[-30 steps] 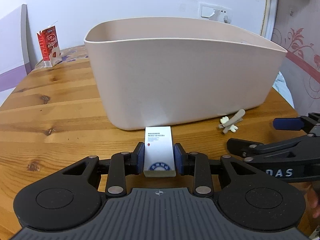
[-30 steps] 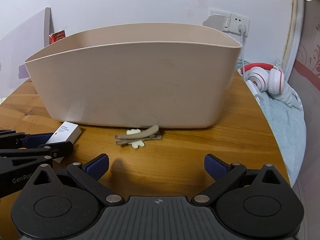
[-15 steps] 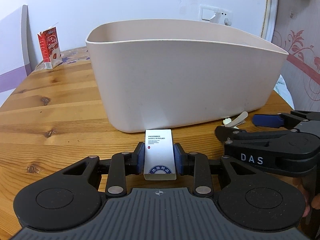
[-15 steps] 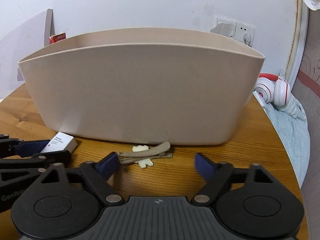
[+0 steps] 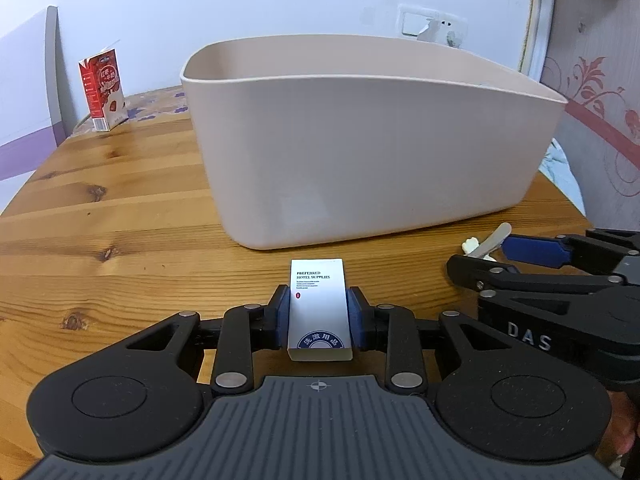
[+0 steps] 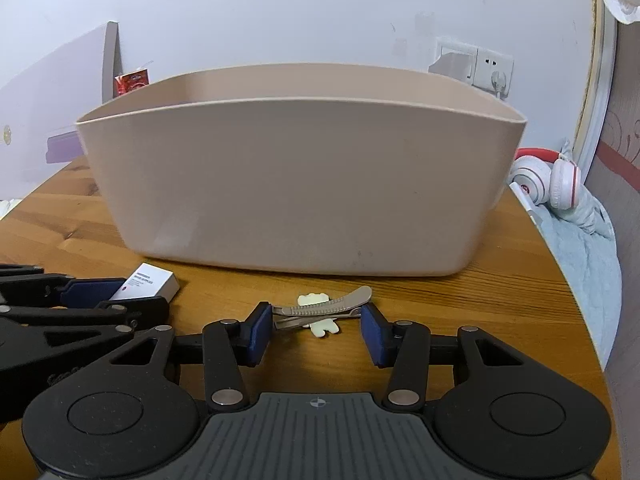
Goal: Organize objects
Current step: 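Carry both items over the basket and open both grippers to drop them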
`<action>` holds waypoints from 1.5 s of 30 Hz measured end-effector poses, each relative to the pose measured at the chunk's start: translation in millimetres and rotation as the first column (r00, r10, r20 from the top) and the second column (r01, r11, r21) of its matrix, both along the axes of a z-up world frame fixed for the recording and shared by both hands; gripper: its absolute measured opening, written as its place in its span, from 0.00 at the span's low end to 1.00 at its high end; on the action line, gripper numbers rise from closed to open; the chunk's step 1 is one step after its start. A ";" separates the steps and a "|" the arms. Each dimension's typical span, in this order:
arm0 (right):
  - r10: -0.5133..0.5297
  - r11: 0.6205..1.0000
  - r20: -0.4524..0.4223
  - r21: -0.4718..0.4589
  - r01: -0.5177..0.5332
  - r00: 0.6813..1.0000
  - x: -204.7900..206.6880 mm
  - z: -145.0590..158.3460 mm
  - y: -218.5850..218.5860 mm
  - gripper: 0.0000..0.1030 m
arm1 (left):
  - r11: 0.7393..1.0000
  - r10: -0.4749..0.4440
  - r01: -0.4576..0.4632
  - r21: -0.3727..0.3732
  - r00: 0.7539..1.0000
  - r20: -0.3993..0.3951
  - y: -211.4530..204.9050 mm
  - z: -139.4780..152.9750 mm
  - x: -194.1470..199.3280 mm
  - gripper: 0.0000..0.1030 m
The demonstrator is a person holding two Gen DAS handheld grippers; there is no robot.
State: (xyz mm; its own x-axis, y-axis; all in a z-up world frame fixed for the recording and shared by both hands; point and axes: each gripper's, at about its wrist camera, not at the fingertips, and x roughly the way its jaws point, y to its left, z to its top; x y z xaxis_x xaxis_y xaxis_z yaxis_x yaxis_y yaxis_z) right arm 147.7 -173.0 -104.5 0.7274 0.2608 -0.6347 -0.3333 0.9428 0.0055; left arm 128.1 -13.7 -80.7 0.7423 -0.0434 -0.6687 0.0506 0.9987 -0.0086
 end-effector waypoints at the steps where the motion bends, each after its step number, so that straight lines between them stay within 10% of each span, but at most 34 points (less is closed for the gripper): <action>1: 0.000 1.000 0.003 0.001 0.000 1.000 -3.3 2.6 -1.3 0.44 | 1.000 -0.003 0.003 0.002 1.000 0.006 -0.4 2.1 -2.5 0.30; 20: 0.009 0.996 0.175 0.087 -0.025 0.985 -50.9 77.0 -25.8 0.44 | 1.000 -0.018 0.018 -0.001 0.976 0.219 0.0 83.9 -42.0 0.30; 34: -0.005 0.995 0.299 0.095 -0.024 0.954 -16.4 120.1 -22.1 0.44 | 0.999 0.020 -0.028 0.018 0.945 0.327 7.6 129.2 1.4 0.30; 45: -0.017 0.998 0.302 0.064 -0.002 0.953 30.5 120.7 -2.5 0.44 | 0.998 0.031 -0.041 0.050 0.980 0.196 4.1 107.5 76.9 0.30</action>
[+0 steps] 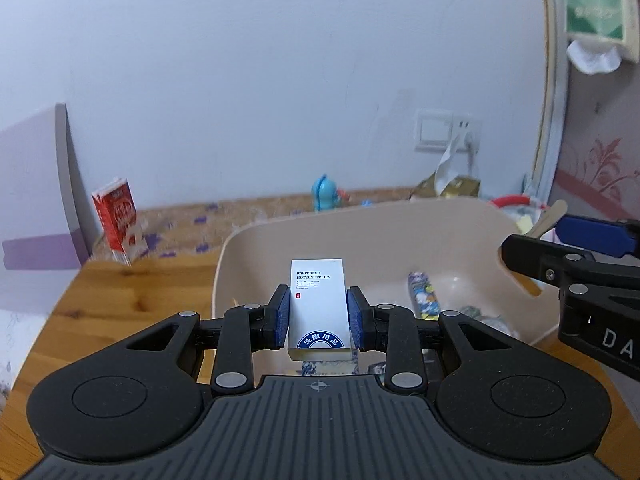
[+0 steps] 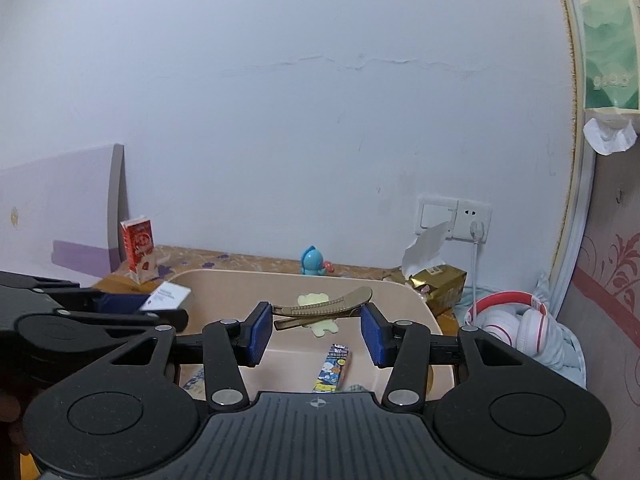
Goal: Organize objects
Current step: 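Carry both items over the basket and open both grippers to drop them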
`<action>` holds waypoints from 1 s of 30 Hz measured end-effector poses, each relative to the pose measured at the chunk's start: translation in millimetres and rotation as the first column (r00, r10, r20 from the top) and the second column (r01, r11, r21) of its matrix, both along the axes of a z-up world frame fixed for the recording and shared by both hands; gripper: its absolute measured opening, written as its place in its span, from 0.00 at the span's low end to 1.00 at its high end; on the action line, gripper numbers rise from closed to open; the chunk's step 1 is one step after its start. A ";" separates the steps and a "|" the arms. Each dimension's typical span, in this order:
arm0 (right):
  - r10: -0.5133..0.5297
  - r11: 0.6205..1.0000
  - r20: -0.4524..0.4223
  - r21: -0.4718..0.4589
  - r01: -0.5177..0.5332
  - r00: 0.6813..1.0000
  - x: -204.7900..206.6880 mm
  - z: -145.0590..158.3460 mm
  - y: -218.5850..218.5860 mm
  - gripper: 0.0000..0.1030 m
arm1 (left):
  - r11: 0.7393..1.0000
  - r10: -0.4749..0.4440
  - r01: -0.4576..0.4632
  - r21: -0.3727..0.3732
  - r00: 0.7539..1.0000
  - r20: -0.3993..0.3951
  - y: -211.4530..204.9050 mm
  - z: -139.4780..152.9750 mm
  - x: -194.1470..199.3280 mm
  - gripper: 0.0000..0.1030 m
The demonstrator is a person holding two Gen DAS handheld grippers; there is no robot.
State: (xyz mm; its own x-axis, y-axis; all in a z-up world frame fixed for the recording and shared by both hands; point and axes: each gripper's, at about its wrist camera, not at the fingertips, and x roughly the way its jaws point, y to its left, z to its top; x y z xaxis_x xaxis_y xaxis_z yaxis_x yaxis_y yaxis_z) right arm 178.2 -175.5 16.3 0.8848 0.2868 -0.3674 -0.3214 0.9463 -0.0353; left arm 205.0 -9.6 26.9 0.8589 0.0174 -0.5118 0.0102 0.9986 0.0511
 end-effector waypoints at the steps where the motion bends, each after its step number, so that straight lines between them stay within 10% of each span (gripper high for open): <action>1: 0.000 1.000 -0.009 -0.009 0.000 1.000 4.5 -1.9 1.6 0.44 | 1.000 -0.001 0.001 0.006 1.000 -0.014 -0.2 -3.1 4.6 0.30; 16: -0.015 0.995 -0.197 -0.104 -0.006 0.980 49.2 -44.6 5.7 0.50 | 0.998 -0.044 0.051 0.023 0.973 -0.229 -4.3 -37.6 43.9 0.32; 24: -0.032 0.996 -0.188 -0.089 0.015 0.982 42.7 -38.0 -0.9 0.69 | 0.999 -0.020 0.026 0.023 0.977 -0.211 -5.7 -25.2 34.9 0.74; 30: -0.060 0.998 -0.189 -0.027 0.056 0.980 32.7 -25.2 -16.6 0.90 | 1.000 -0.015 0.014 -0.007 0.983 -0.184 0.0 -11.4 19.6 0.78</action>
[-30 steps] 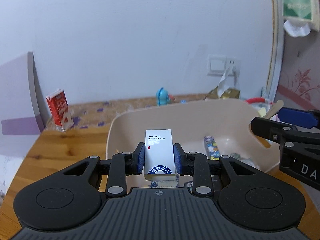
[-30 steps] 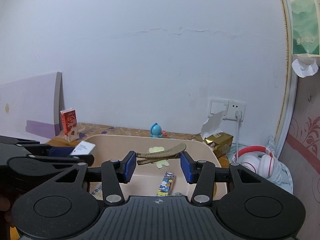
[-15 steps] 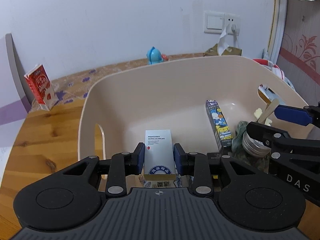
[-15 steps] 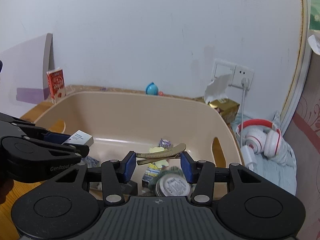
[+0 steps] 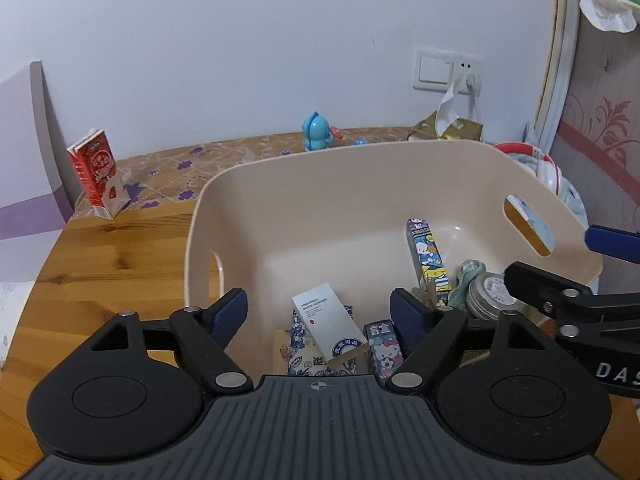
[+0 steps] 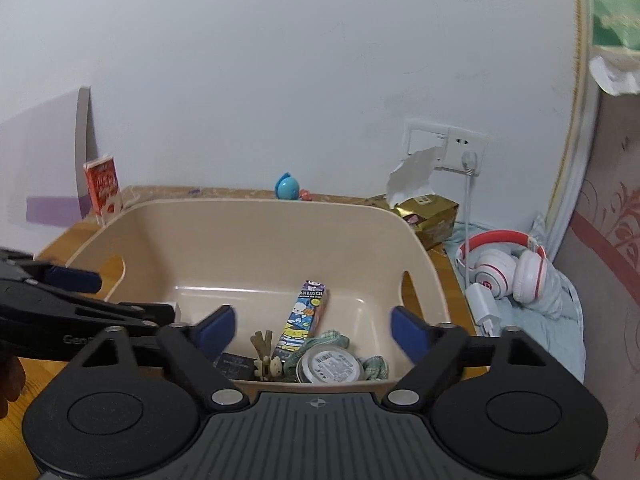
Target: Organize objects
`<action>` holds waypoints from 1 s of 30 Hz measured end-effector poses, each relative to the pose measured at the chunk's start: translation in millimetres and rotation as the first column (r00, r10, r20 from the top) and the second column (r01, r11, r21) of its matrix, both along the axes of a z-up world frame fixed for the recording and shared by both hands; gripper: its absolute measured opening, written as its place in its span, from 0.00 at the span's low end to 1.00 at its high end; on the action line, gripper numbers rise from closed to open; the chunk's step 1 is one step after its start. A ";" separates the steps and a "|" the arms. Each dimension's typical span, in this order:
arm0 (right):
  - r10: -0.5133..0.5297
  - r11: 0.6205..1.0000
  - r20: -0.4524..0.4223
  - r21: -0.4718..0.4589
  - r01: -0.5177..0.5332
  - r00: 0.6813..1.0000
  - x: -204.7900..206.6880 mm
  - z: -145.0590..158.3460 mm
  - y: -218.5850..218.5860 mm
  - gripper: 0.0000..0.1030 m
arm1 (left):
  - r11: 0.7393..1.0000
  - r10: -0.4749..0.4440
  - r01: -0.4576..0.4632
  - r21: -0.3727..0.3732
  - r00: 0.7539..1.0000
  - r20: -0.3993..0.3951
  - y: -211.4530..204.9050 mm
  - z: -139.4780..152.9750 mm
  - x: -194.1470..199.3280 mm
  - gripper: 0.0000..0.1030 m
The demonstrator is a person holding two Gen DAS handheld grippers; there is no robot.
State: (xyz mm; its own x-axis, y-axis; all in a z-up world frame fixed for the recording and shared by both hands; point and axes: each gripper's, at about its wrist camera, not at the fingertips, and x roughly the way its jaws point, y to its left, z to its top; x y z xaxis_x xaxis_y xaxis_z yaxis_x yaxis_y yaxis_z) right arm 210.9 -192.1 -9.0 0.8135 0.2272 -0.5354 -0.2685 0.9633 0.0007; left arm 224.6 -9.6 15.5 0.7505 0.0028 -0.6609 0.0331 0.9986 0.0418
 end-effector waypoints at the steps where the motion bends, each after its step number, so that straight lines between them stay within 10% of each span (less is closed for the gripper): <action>1: -0.002 1.000 0.000 0.004 0.002 1.000 -2.1 2.1 -2.0 0.92 | 1.000 0.001 -0.001 0.001 1.000 0.004 -0.1 2.3 -2.8 0.78; 30: 0.031 0.999 0.011 0.038 -0.031 0.999 -107.5 40.8 -26.8 1.00 | 1.000 0.028 -0.028 0.006 0.997 0.076 -4.2 51.6 -141.8 0.86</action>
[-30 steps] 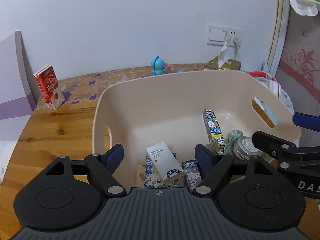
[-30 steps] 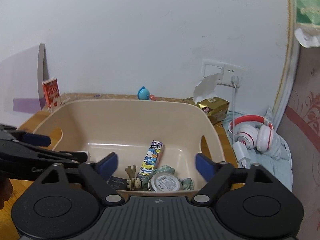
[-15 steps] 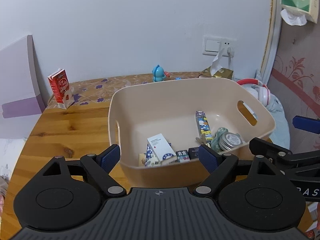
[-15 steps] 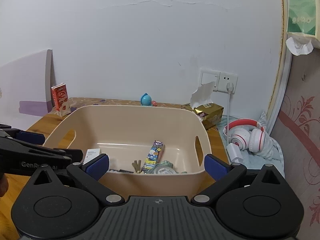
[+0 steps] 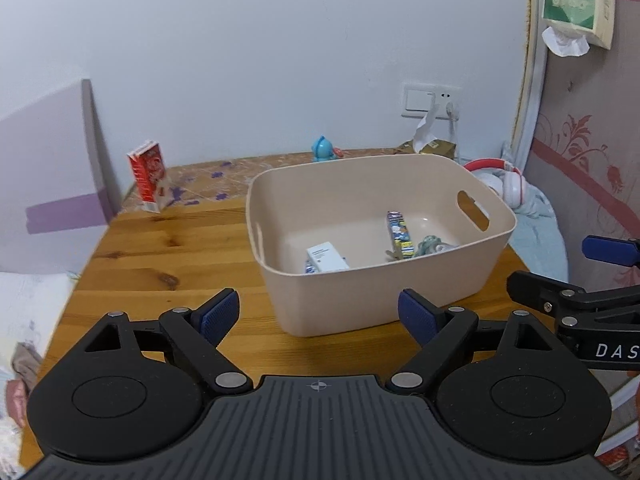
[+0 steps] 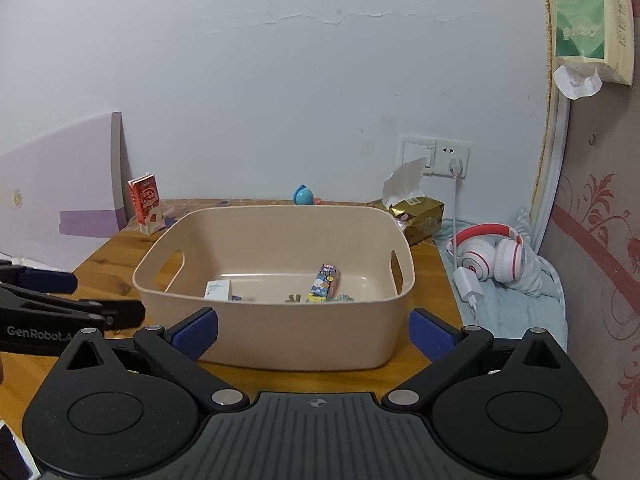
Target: Organize objects
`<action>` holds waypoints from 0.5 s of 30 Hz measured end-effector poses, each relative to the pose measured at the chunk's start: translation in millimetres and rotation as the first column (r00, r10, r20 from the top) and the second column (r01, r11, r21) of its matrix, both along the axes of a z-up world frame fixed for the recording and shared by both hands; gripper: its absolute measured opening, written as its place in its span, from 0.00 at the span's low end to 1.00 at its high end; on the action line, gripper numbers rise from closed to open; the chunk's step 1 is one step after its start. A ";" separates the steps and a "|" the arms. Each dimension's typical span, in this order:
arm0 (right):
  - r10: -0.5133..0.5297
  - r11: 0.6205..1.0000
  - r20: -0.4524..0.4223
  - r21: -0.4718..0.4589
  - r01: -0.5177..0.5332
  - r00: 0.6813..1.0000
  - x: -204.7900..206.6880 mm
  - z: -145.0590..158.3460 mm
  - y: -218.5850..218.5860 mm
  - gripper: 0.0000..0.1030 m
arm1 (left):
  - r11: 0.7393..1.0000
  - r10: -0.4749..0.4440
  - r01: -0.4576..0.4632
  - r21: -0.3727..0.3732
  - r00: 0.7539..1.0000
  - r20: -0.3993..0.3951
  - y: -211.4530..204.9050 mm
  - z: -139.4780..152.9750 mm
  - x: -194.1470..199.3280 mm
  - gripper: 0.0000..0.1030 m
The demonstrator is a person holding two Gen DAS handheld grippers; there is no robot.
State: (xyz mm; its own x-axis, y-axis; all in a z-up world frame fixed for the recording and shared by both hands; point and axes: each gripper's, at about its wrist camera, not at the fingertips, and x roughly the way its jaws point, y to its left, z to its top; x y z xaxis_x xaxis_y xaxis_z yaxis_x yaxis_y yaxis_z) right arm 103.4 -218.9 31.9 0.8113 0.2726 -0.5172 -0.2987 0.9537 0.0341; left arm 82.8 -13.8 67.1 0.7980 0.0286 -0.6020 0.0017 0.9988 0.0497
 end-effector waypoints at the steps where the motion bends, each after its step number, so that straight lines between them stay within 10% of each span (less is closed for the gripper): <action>1: 0.002 1.000 -0.005 0.002 -0.002 1.000 -3.7 -0.2 -0.5 1.00 | 1.000 0.002 -0.002 0.002 1.000 0.002 -0.2 1.4 -4.6 0.86; 15: 0.015 0.999 -0.011 0.029 -0.014 1.000 -53.4 -3.2 -14.2 1.00 | 1.000 -0.002 0.002 -0.016 1.000 -0.008 0.5 4.5 -59.9 0.86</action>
State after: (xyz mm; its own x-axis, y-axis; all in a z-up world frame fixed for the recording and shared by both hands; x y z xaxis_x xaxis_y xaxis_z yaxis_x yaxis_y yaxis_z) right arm 50.0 -233.1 28.6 0.8015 0.2990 -0.5179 -0.3120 0.9479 0.0645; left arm 22.9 -13.3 71.6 0.7933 0.0172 -0.6086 0.0043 0.9994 0.0339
